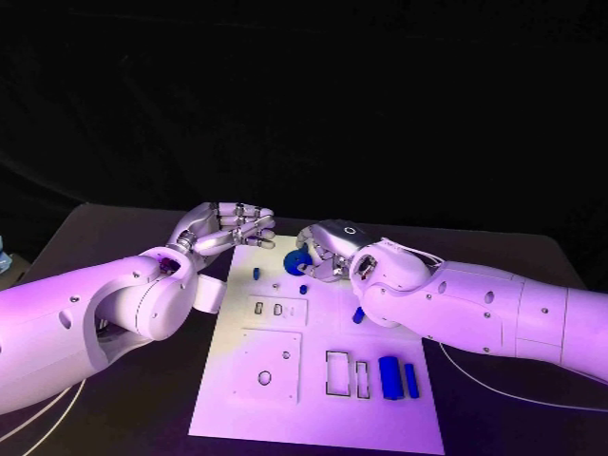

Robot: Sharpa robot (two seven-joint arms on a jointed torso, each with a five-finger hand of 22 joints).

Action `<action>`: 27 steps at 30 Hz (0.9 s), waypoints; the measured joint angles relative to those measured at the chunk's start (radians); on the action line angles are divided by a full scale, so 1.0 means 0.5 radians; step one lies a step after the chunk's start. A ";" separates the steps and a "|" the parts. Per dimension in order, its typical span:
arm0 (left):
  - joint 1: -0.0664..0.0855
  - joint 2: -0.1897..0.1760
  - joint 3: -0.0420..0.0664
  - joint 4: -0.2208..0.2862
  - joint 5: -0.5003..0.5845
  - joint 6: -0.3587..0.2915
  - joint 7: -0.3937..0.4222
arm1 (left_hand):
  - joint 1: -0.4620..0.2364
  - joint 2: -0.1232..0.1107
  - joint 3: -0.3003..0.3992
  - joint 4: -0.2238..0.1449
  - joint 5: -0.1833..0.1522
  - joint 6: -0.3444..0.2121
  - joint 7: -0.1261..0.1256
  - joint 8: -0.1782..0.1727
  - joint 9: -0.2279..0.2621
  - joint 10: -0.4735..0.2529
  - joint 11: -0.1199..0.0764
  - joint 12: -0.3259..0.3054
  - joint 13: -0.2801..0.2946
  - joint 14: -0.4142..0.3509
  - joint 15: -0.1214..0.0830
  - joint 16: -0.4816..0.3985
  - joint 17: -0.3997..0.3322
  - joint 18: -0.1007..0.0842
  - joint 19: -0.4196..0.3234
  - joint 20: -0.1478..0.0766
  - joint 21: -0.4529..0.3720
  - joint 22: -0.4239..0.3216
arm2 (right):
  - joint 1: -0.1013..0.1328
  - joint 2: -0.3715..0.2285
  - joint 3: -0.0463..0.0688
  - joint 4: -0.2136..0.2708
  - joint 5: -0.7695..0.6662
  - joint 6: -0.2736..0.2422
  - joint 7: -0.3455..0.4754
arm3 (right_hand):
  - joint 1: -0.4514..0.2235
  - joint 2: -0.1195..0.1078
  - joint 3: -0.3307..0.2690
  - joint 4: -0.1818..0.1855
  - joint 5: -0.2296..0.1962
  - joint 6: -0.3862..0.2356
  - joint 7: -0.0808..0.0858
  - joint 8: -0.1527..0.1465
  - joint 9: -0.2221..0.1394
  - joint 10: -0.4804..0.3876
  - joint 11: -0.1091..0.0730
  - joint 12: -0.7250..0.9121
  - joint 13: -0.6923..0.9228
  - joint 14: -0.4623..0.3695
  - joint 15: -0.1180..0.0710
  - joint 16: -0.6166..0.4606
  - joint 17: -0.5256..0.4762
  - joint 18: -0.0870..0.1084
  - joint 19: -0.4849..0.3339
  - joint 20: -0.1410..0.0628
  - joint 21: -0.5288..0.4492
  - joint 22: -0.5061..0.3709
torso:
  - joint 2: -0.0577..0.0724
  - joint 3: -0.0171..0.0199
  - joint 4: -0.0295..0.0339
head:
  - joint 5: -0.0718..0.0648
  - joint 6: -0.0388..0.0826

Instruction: Assemble the parts on the task board

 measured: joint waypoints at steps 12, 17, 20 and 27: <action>0.000 -0.002 0.000 -0.002 0.000 0.000 0.000 | 0.000 0.000 0.000 0.000 0.000 0.000 0.000 0.000 0.000 0.000 0.000 0.000 0.000 0.000 0.000 0.000 0.000 0.000 0.000 0.000 0.000 0.000 | 0.001 -0.059 0.000 0.038 0.035 -0.006 0.008 | -0.121 -0.008 -0.163 0.112 0.161 -0.005 0.014 -0.065 -0.016 -0.027 0.030 -0.017 -0.013 0.006 0.020 0.000 0.000 0.000 -0.025 0.025 -0.038 0.000 | 0.000 -0.0010 0.000 | 0.001 0.007; 0.000 -0.003 0.000 -0.004 0.000 0.000 0.000 | 0.000 0.000 0.000 0.000 0.000 0.000 0.000 0.000 0.000 0.000 0.000 0.000 0.000 0.000 0.000 0.000 0.002 0.000 0.000 0.000 0.000 0.000 | 0.002 -0.166 0.004 0.125 0.086 -0.047 0.027 | -0.128 0.001 -0.171 0.120 0.268 0.059 0.000 -0.065 -0.008 -0.005 0.008 0.006 0.001 0.006 0.020 0.000 0.000 0.000 -0.025 0.025 -0.030 -0.001 | 0.000 -0.0010 0.001 | -0.012 0.007; 0.000 -0.003 0.000 -0.006 0.000 0.001 0.000 | 0.000 0.000 0.000 0.000 0.000 0.000 0.000 0.000 0.000 0.000 0.000 0.000 0.000 0.000 0.000 0.000 0.002 0.000 0.000 0.000 0.000 0.000 | 0.014 -0.279 0.012 0.211 0.149 -0.086 0.051 | -0.109 0.020 -0.170 0.119 0.269 0.065 -0.007 -0.065 -0.006 -0.005 0.008 0.006 0.001 0.006 0.020 0.000 0.000 0.000 -0.025 0.025 -0.030 -0.001 | -0.002 -0.0008 0.000 | -0.018 0.011; 0.000 -0.008 0.000 -0.006 0.001 0.002 0.001 | 0.000 0.000 0.000 0.000 0.000 0.000 0.000 0.000 0.000 0.000 0.000 0.000 -0.002 0.000 0.000 0.000 0.001 0.000 -0.007 0.007 0.000 0.001 | 0.071 -0.660 0.031 0.426 0.417 -0.122 0.205 | 0.026 0.035 -0.091 0.028 0.165 0.096 -0.009 -0.090 -0.006 -0.005 0.008 0.006 0.001 0.006 0.020 0.000 0.000 0.000 -0.026 0.024 -0.050 -0.001 | -0.012 0.0031 -0.015 | -0.028 0.016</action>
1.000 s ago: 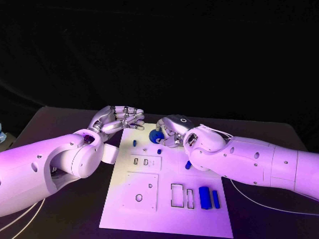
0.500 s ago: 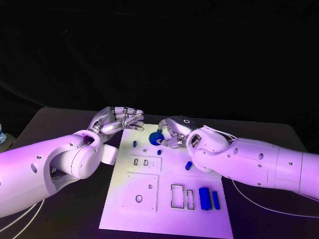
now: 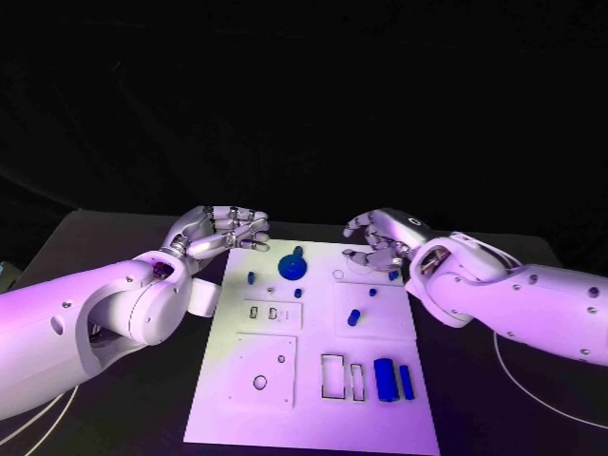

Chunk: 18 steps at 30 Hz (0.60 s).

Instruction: Assemble the parts on the task board

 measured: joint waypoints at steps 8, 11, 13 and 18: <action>0.000 0.004 0.000 0.000 0.001 0.008 0.002 | 0.000 0.000 0.000 0.000 0.000 0.000 0.000 0.000 0.000 0.000 0.000 0.000 0.000 0.000 0.000 0.000 0.002 0.000 0.000 0.000 0.000 0.000 | 0.017 -0.339 -0.003 0.090 0.310 0.047 0.221 | 0.050 -0.023 0.021 -0.061 -0.057 0.007 0.007 -0.021 -0.004 -0.016 -0.001 -0.019 -0.003 0.000 0.000 0.000 0.000 0.000 -0.039 -0.003 -0.044 0.000 | -0.012 0.0121 -0.018 | -0.017 -0.003; 0.000 0.006 0.000 0.000 0.001 0.013 0.004 | 0.000 0.000 0.000 0.000 0.000 0.000 0.000 0.000 0.000 0.000 0.000 0.000 0.000 0.000 0.000 0.000 0.002 0.000 0.000 0.000 0.000 0.000 | 0.005 -0.417 -0.010 0.076 0.381 0.071 0.277 | 0.059 -0.033 0.025 -0.074 -0.065 0.007 0.007 -0.039 -0.009 -0.026 -0.010 -0.029 -0.016 0.000 0.000 -0.001 0.000 0.000 -0.051 -0.005 -0.058 0.000 | -0.015 0.0144 -0.019 | -0.037 -0.011; 0.000 0.005 0.000 0.000 0.002 0.016 0.005 | 0.000 0.000 0.000 0.000 0.000 0.000 0.000 0.000 0.000 0.000 0.000 0.000 0.000 0.000 0.000 0.000 0.002 0.000 0.000 0.000 0.000 0.000 | -0.013 -0.441 -0.013 0.056 0.415 0.085 0.306 | 0.067 -0.041 0.019 -0.080 -0.065 0.000 -0.001 -0.043 -0.012 -0.037 -0.007 -0.039 -0.024 0.000 0.000 -0.012 0.000 0.000 -0.054 -0.004 -0.068 0.000 | -0.016 0.0159 -0.020 | -0.052 -0.017; 0.000 0.000 0.000 0.000 0.002 0.021 0.007 | 0.000 0.000 0.000 0.000 0.000 0.000 0.000 0.000 0.002 0.000 0.000 0.000 0.000 0.000 0.000 0.000 0.002 0.000 0.000 0.000 0.000 0.000 | -0.072 -0.458 -0.019 -0.026 0.491 0.119 0.368 | 0.067 -0.041 0.016 -0.093 -0.099 -0.025 -0.005 -0.075 -0.019 -0.044 -0.014 -0.047 -0.031 -0.004 -0.004 -0.012 0.000 0.000 -0.061 -0.010 -0.075 0.000 | -0.013 0.0205 -0.023 | -0.068 -0.026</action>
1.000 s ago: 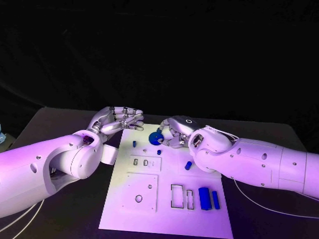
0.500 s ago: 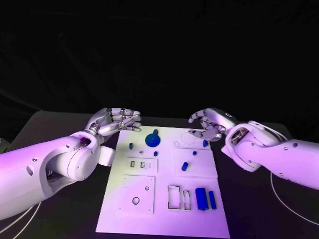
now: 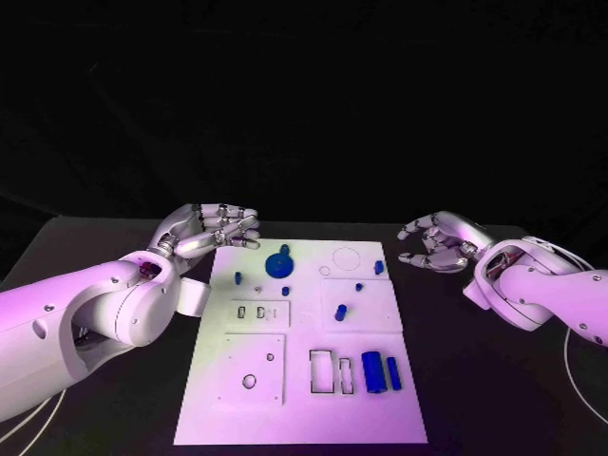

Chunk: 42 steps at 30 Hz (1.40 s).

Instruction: Assemble the parts on the task board

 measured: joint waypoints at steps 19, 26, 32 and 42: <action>-0.001 -0.004 0.000 0.001 0.001 0.011 0.007 | 0.000 0.000 0.000 0.000 0.000 0.000 0.000 0.000 0.000 0.000 0.000 0.000 0.000 0.000 0.000 0.000 0.002 0.000 0.000 0.000 0.008 0.000 | -0.111 0.191 -0.003 -0.231 0.136 0.085 0.103 | 0.024 0.003 0.010 -0.032 -0.031 -0.035 -0.022 -0.035 -0.008 0.009 -0.009 0.006 0.022 -0.003 -0.018 0.000 0.000 0.000 -0.007 -0.007 0.000 0.000 | 0.001 -0.0059 0.008 | -0.002 -0.026; -0.001 -0.006 0.000 -0.001 0.001 0.012 0.008 | 0.000 0.000 0.000 0.000 0.000 0.000 0.000 0.000 0.000 0.000 0.000 0.000 0.000 0.000 0.000 0.000 0.001 0.000 0.000 0.000 0.008 0.000 | -0.120 0.230 -0.003 -0.259 0.156 0.100 0.115 | 0.036 0.017 0.031 -0.053 -0.039 0.026 -0.061 -0.035 -0.001 0.033 -0.047 0.029 0.031 0.001 -0.050 0.000 0.000 0.000 0.005 -0.033 0.000 0.001 | -0.002 -0.0084 0.008 | -0.004 -0.033; -0.001 -0.007 -0.001 -0.001 0.001 0.012 0.010 | 0.000 0.000 0.000 0.000 0.000 0.000 0.000 0.000 -0.001 0.000 0.000 0.000 0.000 0.000 0.000 0.000 0.001 0.000 0.000 0.000 0.008 0.001 | -0.129 0.251 -0.003 -0.274 0.161 0.112 0.119 | 0.026 0.027 0.038 -0.061 -0.039 0.041 -0.062 -0.023 -0.001 0.033 -0.047 0.029 0.031 0.001 -0.050 0.000 0.000 0.000 0.012 -0.040 0.000 0.001 | -0.003 -0.0082 0.008 | -0.005 -0.036; -0.001 -0.007 0.000 -0.004 0.002 0.013 0.011 | 0.000 0.000 0.000 0.000 0.000 0.000 0.000 0.000 -0.001 0.000 0.000 0.000 0.000 0.000 0.000 0.000 0.004 0.000 -0.014 0.000 0.008 0.001 | -0.131 0.280 -0.003 -0.289 0.161 0.119 0.122 | 0.017 0.051 0.064 -0.063 -0.039 0.098 -0.068 -0.015 -0.001 0.040 -0.054 0.047 0.030 0.001 -0.050 0.000 0.000 0.000 0.019 -0.047 0.010 0.001 | -0.006 -0.0096 0.012 | -0.009 -0.041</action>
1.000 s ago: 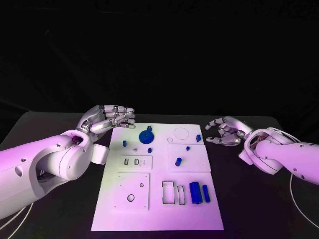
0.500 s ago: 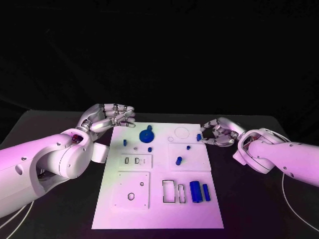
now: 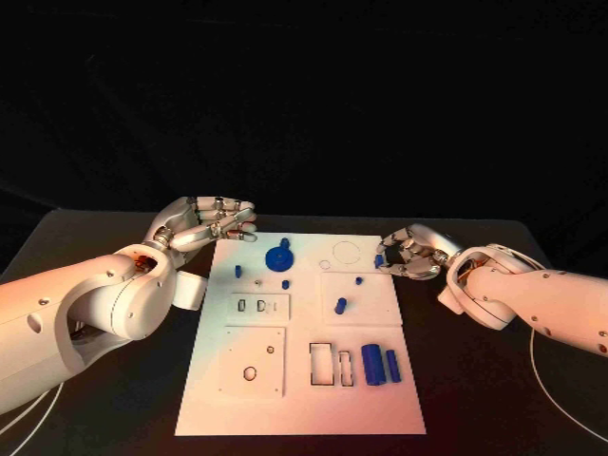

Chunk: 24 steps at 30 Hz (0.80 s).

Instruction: Assemble the parts on the task board

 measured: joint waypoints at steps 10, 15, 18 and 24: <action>0.000 0.000 -0.001 -0.001 0.000 0.001 0.000 | 0.000 0.000 0.000 0.000 0.000 0.000 0.000 0.000 0.000 0.000 0.000 0.000 0.000 0.000 0.000 0.000 0.000 0.000 0.000 0.000 0.000 0.000 | -0.001 0.020 0.000 -0.014 -0.001 0.008 0.001 | 0.000 0.016 0.039 -0.011 0.000 0.064 0.007 0.008 0.000 0.014 0.000 0.013 0.000 0.000 0.000 0.000 0.001 0.000 0.000 0.000 0.000 0.000 | -0.002 -0.0025 0.002 | -0.002 -0.005; 0.000 0.000 -0.001 -0.002 0.000 0.001 0.000 | 0.000 0.000 0.000 0.000 0.000 0.000 0.000 0.000 0.000 0.000 0.000 0.000 0.000 0.000 0.000 0.000 0.000 0.000 0.000 0.000 0.000 0.000 | -0.002 0.025 0.000 -0.020 -0.003 0.010 0.001 | 0.000 0.016 0.052 -0.014 -0.008 0.078 0.007 0.008 0.000 0.014 0.000 0.016 0.000 0.000 0.000 0.000 0.002 0.000 0.000 0.000 0.000 0.000 | -0.003 -0.0040 0.004 | -0.005 -0.007; 0.000 0.000 0.000 -0.005 0.000 0.001 0.001 | 0.000 0.000 0.000 0.000 0.000 0.000 0.000 0.000 0.000 0.000 0.000 0.000 0.000 0.000 0.000 0.000 0.000 0.000 0.000 0.000 0.000 0.000 | -0.003 0.029 0.000 -0.023 -0.004 0.013 -0.001 | 0.008 0.024 0.061 -0.022 -0.016 0.099 0.008 0.016 0.000 0.014 0.000 0.021 -0.001 0.000 0.000 0.000 0.001 0.000 0.000 0.000 0.000 0.000 | -0.003 -0.0042 0.004 | -0.005 -0.007; 0.000 0.000 0.000 -0.011 0.000 0.002 0.001 | 0.000 0.000 0.000 0.000 0.000 0.000 0.000 0.000 0.000 0.000 0.000 0.000 0.000 0.000 0.000 0.000 0.000 0.000 0.000 0.000 0.000 0.000 | -0.006 0.031 0.000 -0.031 -0.010 0.016 -0.004 | 0.008 0.024 0.066 -0.027 -0.015 0.099 0.008 0.016 -0.001 0.014 0.000 0.021 -0.001 0.000 0.000 0.000 0.001 0.000 0.000 0.000 0.000 -0.001 | -0.004 -0.0042 0.005 | -0.004 -0.010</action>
